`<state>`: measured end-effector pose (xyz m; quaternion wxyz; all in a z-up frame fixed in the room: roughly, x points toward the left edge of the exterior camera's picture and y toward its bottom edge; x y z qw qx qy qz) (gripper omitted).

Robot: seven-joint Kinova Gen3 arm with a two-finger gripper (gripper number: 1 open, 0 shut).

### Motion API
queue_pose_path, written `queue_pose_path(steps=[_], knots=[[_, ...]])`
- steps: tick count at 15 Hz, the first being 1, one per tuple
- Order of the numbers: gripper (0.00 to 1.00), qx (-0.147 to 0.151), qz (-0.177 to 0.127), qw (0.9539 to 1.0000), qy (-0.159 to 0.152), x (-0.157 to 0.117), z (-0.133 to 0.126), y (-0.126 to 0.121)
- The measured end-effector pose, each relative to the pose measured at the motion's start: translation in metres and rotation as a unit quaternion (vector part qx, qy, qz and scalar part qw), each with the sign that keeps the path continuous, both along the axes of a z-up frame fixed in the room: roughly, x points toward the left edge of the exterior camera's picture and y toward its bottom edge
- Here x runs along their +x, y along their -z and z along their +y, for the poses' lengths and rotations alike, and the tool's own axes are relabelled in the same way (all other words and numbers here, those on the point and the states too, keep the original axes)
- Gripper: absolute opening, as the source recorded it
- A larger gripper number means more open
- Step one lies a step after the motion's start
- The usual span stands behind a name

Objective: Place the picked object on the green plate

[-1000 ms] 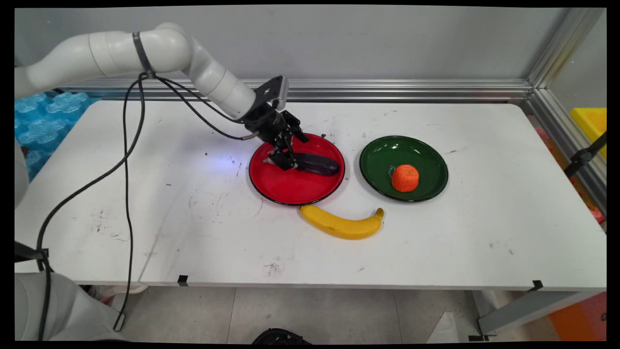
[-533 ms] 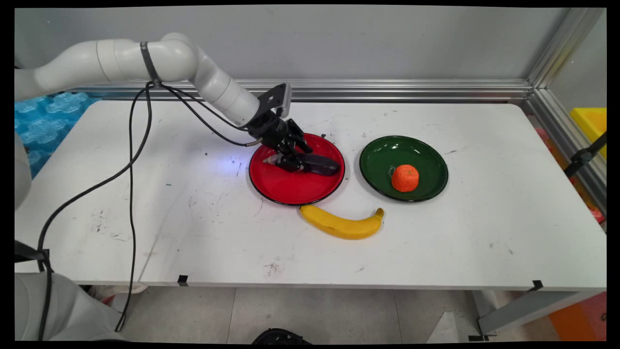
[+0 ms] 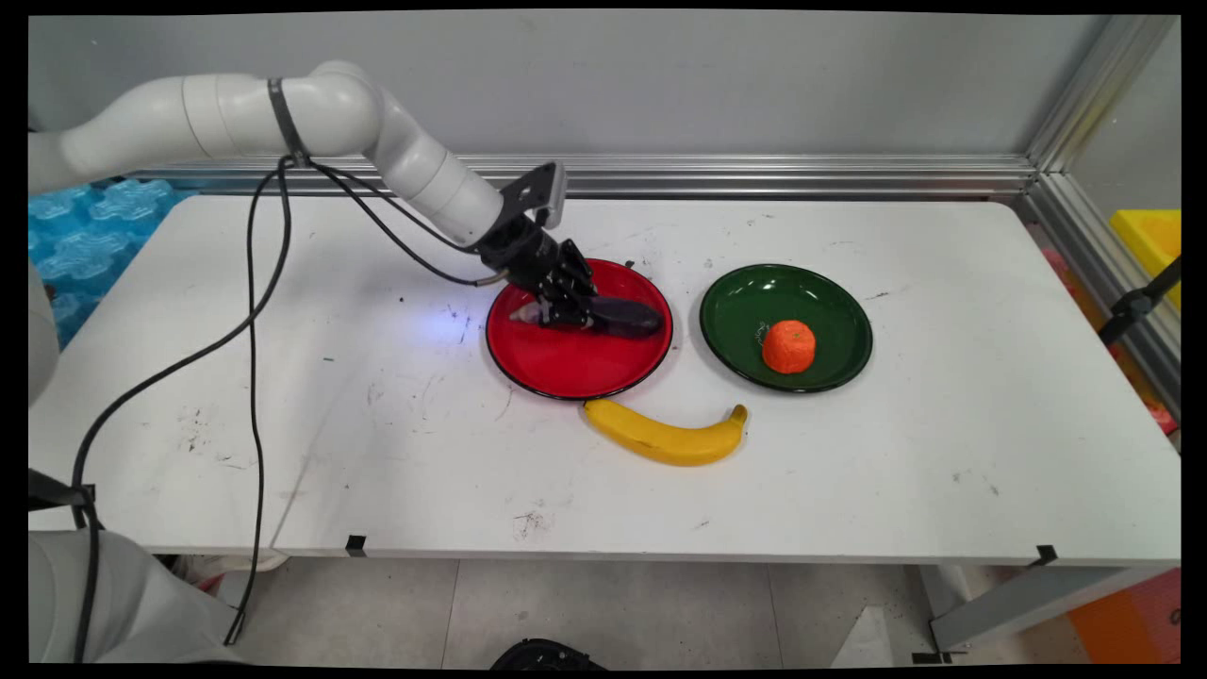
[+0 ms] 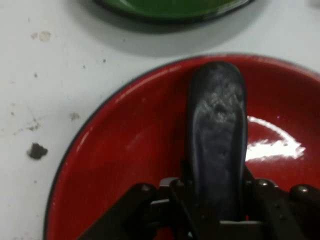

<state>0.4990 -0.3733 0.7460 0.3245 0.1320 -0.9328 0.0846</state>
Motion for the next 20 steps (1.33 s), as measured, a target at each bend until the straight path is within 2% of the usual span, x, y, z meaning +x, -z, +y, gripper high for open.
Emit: queue_pose_path(steps=[5,10,15,20], knots=[[0.0,-0.003,0.018,0.9998,0.008,0.004,0.0,-0.047],[0.0,-0.012,0.038,0.9992,0.003,-0.009,-0.006,-0.074],[0.0,-0.036,0.059,0.9976,-0.007,-0.052,-0.024,-0.087],[0.0,-0.053,0.074,0.9958,-0.008,-0.101,-0.043,-0.087]])
